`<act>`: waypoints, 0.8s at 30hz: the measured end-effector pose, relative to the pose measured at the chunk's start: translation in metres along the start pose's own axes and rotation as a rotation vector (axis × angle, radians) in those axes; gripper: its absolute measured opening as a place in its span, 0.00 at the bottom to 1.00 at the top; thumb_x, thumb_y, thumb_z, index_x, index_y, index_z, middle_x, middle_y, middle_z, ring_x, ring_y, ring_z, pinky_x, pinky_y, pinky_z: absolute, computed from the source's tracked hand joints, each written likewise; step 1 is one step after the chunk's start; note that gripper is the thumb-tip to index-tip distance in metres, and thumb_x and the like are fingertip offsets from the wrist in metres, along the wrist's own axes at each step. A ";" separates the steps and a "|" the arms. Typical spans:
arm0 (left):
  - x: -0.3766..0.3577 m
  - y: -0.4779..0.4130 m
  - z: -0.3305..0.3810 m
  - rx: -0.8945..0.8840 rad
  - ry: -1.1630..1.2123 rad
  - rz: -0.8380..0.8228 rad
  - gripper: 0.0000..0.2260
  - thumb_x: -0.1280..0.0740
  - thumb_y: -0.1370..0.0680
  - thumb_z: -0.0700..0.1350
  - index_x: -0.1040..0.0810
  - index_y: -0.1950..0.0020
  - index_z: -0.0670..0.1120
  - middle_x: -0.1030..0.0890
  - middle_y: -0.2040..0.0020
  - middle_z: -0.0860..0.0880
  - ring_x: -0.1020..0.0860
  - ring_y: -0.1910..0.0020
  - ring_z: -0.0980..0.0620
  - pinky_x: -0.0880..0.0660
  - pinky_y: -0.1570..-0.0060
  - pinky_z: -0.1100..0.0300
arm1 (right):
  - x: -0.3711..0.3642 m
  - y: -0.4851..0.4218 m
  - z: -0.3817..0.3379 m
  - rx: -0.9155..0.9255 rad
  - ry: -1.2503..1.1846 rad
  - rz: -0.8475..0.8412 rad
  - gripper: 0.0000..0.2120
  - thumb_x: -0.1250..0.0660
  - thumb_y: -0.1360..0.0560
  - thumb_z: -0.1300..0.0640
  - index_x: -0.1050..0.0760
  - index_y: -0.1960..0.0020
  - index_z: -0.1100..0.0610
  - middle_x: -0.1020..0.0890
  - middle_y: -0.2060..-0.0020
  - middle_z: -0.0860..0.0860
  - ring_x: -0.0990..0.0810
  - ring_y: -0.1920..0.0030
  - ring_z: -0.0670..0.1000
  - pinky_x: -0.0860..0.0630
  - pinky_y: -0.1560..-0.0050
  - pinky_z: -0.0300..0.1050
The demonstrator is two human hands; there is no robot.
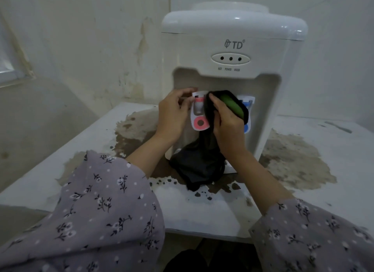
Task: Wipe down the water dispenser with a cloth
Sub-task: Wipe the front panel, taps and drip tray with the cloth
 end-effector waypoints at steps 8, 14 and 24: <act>0.002 -0.003 -0.002 -0.018 -0.060 -0.011 0.11 0.37 0.22 0.38 0.22 0.41 0.44 0.19 0.46 0.48 0.22 0.51 0.56 0.29 0.52 0.75 | 0.003 -0.032 -0.028 -0.030 -0.155 0.010 0.13 0.42 0.26 0.66 0.25 0.44 0.68 0.19 0.52 0.60 0.22 0.51 0.52 0.25 0.47 0.42; 0.000 -0.002 -0.002 -0.036 -0.074 -0.018 0.12 0.39 0.21 0.37 0.22 0.40 0.44 0.20 0.44 0.48 0.24 0.47 0.57 0.29 0.49 0.73 | -0.001 -0.015 -0.025 -0.264 -0.201 -0.038 0.13 0.40 0.25 0.67 0.26 0.41 0.65 0.20 0.49 0.57 0.21 0.48 0.52 0.26 0.44 0.40; 0.001 -0.003 -0.003 0.081 0.070 -0.023 0.13 0.40 0.21 0.37 0.23 0.39 0.44 0.20 0.44 0.47 0.22 0.46 0.52 0.23 0.44 0.54 | 0.019 0.006 -0.032 -0.434 -0.313 -0.022 0.16 0.37 0.26 0.70 0.31 0.40 0.61 0.22 0.50 0.50 0.22 0.49 0.46 0.26 0.47 0.33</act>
Point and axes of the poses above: each hand's wrist, its own y-axis away from the middle knuckle, its own x-axis out of the back of the hand, z = x × y, the point moved 1 cm from there along -y, towards the middle knuckle
